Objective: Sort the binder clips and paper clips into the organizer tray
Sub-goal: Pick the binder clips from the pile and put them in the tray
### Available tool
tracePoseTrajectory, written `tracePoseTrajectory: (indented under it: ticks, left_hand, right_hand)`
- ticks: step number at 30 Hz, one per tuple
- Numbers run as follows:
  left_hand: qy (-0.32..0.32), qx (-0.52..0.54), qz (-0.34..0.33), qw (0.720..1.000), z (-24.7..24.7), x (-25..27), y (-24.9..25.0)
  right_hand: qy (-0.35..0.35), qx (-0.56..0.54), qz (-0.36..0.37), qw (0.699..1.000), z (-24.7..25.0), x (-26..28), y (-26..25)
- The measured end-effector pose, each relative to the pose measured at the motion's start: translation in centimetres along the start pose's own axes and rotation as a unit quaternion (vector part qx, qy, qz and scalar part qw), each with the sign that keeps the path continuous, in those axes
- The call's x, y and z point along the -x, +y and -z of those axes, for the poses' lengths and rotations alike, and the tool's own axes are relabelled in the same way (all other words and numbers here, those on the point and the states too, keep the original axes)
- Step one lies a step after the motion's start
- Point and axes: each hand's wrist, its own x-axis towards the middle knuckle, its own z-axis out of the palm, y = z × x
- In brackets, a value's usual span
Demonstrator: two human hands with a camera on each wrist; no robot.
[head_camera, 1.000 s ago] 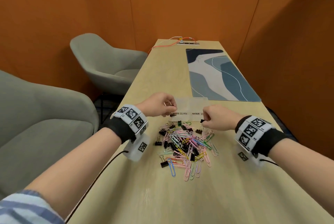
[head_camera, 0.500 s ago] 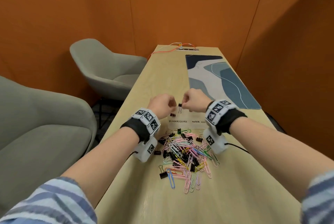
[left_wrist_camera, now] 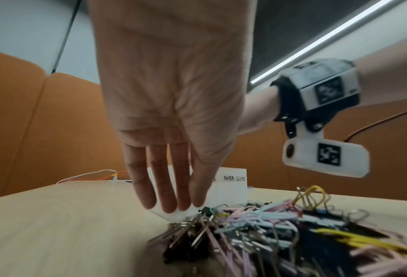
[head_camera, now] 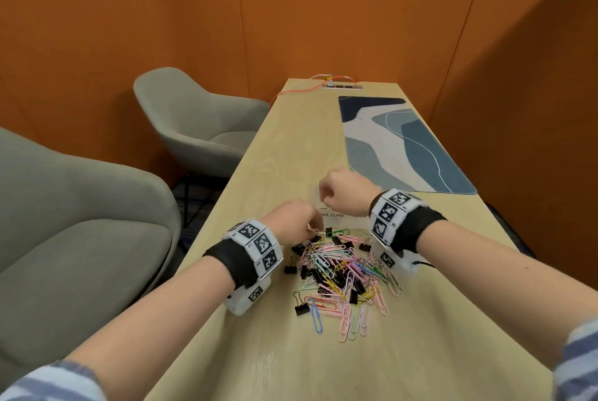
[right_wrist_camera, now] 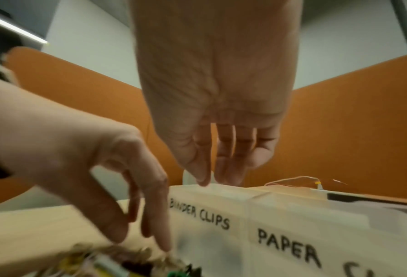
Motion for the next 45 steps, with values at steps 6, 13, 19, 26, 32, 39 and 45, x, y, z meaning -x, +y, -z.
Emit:
tracePoseTrajectory:
  ticks: [6,13,19,26,32,39,45]
  left_hand:
    - [-0.019,-0.061,-0.011,0.998,-0.3,-0.2,0.5]
    - [0.000,-0.038,-0.024,0.999,0.0,0.1,-0.5]
    - [0.083,0.054,0.002,0.995,0.8,1.0,-1.6]
    - [0.056,0.200,0.091,0.974,0.9,2.5,-1.9]
    - [-0.030,0.102,0.115,0.988,0.1,3.0,-1.3]
    - [-0.074,0.064,0.072,0.993,-0.3,3.5,-1.2]
    - [-0.018,-0.002,0.024,1.000,-0.9,2.8,-1.0]
  right_hand:
    - [-0.074,0.065,0.039,0.994,-2.9,2.7,-0.5]
    - [-0.059,0.049,-0.001,0.997,-4.9,2.2,0.5]
    - [-0.024,0.002,-0.014,1.000,-4.9,1.6,-0.1]
    - [-0.041,-0.008,-0.010,0.999,-5.5,1.2,-1.2]
    - [-0.043,-0.069,-0.009,0.997,-4.4,1.8,-0.5]
    - [-0.060,-0.176,-0.070,0.980,-1.7,3.6,1.9]
    - [-0.065,-0.128,-0.062,0.988,-2.9,3.9,1.5]
